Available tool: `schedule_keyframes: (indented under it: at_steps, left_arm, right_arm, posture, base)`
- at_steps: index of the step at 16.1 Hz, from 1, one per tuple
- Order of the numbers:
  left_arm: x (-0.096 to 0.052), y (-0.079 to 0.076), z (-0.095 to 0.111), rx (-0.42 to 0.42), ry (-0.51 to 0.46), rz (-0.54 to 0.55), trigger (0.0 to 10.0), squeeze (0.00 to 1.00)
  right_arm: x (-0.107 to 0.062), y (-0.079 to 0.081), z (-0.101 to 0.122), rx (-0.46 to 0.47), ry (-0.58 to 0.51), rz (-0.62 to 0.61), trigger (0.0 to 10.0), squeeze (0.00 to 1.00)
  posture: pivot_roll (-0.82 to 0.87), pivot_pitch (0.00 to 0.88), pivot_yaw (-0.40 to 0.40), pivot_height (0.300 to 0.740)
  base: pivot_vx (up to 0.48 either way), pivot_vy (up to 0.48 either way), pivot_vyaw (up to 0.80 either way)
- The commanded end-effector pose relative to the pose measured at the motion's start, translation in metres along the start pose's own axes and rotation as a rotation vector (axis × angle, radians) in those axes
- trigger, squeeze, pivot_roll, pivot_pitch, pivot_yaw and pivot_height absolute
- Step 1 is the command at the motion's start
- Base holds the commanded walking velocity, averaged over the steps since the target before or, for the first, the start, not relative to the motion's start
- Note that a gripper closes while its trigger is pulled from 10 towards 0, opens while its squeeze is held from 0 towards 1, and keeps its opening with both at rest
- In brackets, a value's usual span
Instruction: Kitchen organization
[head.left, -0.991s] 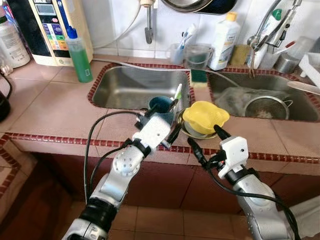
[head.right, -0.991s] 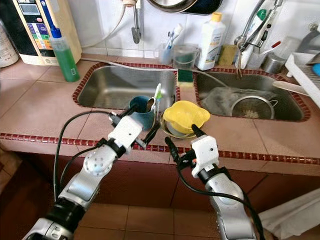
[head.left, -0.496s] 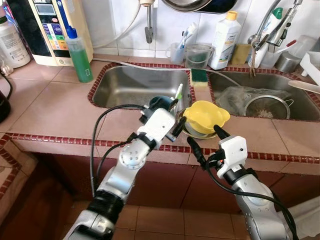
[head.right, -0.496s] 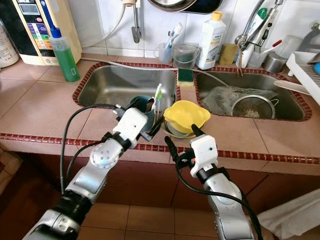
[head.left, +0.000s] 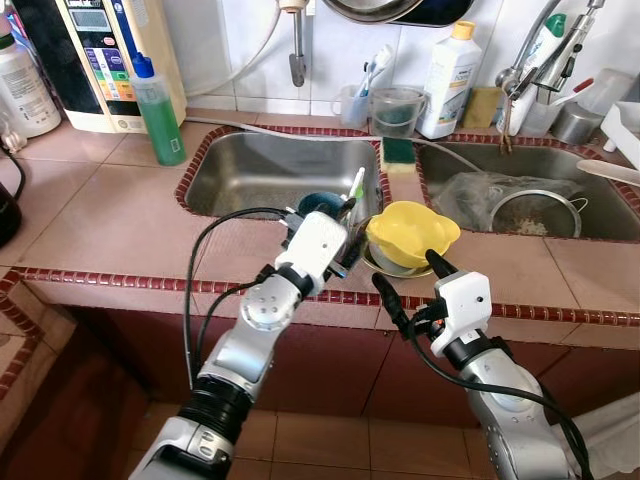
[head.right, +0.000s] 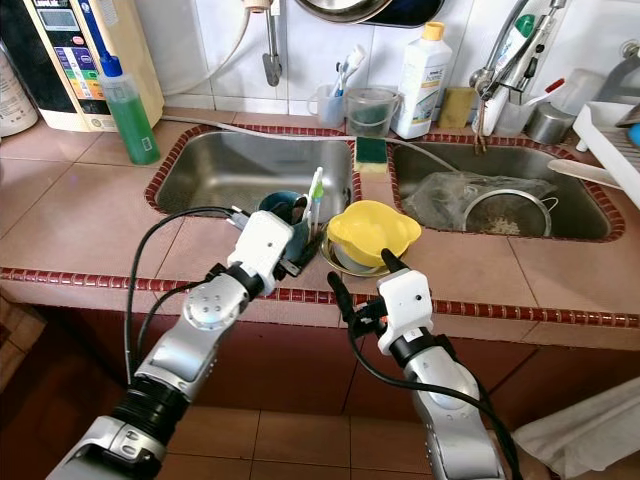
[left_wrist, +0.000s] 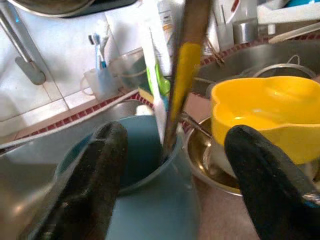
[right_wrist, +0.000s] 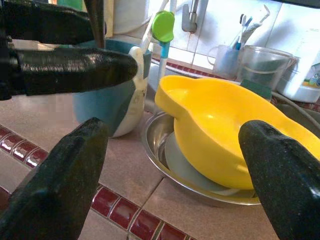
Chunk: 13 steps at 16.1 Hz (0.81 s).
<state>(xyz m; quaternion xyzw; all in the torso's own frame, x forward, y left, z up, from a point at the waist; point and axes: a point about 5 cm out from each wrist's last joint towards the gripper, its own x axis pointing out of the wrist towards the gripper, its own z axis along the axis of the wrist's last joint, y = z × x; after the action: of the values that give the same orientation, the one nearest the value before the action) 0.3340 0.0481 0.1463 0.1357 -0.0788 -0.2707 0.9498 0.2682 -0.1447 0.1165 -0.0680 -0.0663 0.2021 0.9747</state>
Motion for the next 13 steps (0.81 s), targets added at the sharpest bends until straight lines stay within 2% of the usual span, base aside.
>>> schedule_keyframes:
  at_steps: [1,13]
  left_arm:
    - [0.002,0.003,0.007,0.000,-0.016,0.006,0.0,0.00]
    - [0.001,0.017,0.016,-0.007,-0.037,0.040,0.0,0.00]
  right_arm:
    - [0.002,0.002,0.005,-0.013,-0.017,0.009,10.0,0.00]
    - [0.006,0.000,0.007,-0.020,-0.017,0.007,10.0,0.00]
  posture:
    - [-0.05,0.015,0.031,0.740]
    - [-0.04,0.036,0.018,0.740]
  base:
    - [0.000,0.000,0.00]
    - [0.000,0.000,0.00]
